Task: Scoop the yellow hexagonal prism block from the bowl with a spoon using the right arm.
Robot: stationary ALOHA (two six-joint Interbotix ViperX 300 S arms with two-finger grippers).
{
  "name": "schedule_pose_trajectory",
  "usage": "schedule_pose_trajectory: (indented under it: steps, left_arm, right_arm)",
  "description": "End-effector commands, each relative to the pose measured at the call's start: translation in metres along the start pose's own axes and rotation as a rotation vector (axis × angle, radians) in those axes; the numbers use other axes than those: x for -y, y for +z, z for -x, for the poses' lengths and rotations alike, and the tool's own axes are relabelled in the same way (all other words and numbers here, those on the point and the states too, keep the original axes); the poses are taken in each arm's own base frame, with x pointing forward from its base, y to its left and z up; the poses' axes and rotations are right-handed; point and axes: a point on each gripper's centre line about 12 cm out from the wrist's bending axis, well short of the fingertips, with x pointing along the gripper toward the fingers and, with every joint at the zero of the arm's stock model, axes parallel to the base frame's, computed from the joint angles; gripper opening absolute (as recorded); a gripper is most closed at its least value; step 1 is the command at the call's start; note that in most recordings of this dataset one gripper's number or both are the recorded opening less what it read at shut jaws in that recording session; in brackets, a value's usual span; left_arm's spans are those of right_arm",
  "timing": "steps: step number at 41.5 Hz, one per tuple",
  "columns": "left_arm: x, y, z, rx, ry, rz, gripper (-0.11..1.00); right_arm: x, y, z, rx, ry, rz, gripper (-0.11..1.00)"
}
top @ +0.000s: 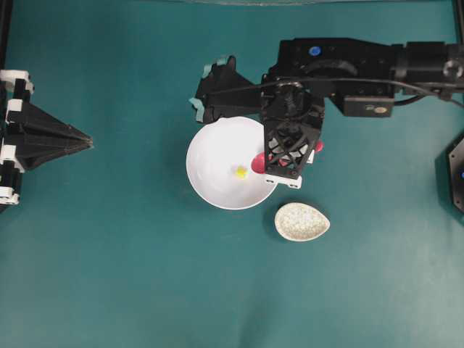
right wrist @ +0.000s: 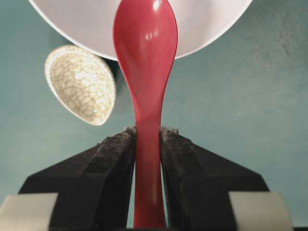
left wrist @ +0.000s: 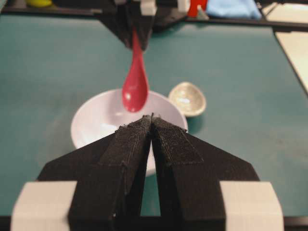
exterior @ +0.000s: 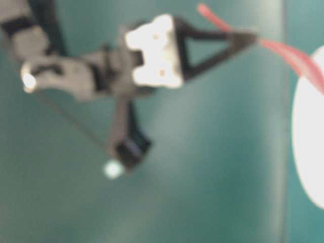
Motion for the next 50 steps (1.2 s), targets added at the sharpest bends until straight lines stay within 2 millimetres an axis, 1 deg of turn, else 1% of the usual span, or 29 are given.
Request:
schedule_pose_trajectory:
  steps: [1, 15, 25, 39, 50]
  left_arm:
    - [0.0, 0.01, -0.002, 0.026, 0.0, -0.001, 0.08]
    - [0.0, 0.011, -0.002, 0.028, 0.0, -0.001, 0.08]
    - [0.0, 0.011, -0.002, 0.028, 0.0, -0.001, 0.08]
    - [0.0, 0.011, -0.002, 0.028, 0.0, -0.001, 0.08]
    - [0.0, 0.011, -0.002, 0.028, 0.0, -0.003, 0.08]
  right_arm:
    - [-0.003, 0.002, 0.01, 0.038, 0.01, 0.014, 0.22]
    - [-0.003, 0.014, -0.003, 0.059, 0.011, 0.016, 0.22]
    - [-0.003, 0.015, -0.004, 0.055, 0.014, 0.015, 0.23]
    - [-0.005, 0.018, -0.015, 0.019, 0.037, 0.009, 0.23]
    - [-0.004, 0.018, -0.019, -0.004, 0.034, 0.006, 0.23]
